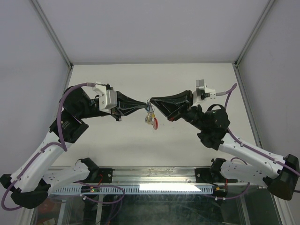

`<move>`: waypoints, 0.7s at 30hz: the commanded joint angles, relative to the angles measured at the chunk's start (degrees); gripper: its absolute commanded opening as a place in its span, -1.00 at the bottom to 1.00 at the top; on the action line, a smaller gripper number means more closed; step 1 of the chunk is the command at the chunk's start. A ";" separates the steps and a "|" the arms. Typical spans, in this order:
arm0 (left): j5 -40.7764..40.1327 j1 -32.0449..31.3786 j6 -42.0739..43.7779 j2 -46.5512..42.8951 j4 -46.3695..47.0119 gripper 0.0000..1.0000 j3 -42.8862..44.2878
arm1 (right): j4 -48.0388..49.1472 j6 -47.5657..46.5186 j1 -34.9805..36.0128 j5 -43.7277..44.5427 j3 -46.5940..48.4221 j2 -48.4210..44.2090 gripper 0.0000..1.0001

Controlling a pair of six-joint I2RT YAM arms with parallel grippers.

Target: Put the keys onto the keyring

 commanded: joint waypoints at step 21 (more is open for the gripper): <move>-1.31 -0.73 -4.38 -3.23 6.16 -0.11 -1.34 | 12.72 0.04 1.04 2.44 -1.14 1.18 -1.00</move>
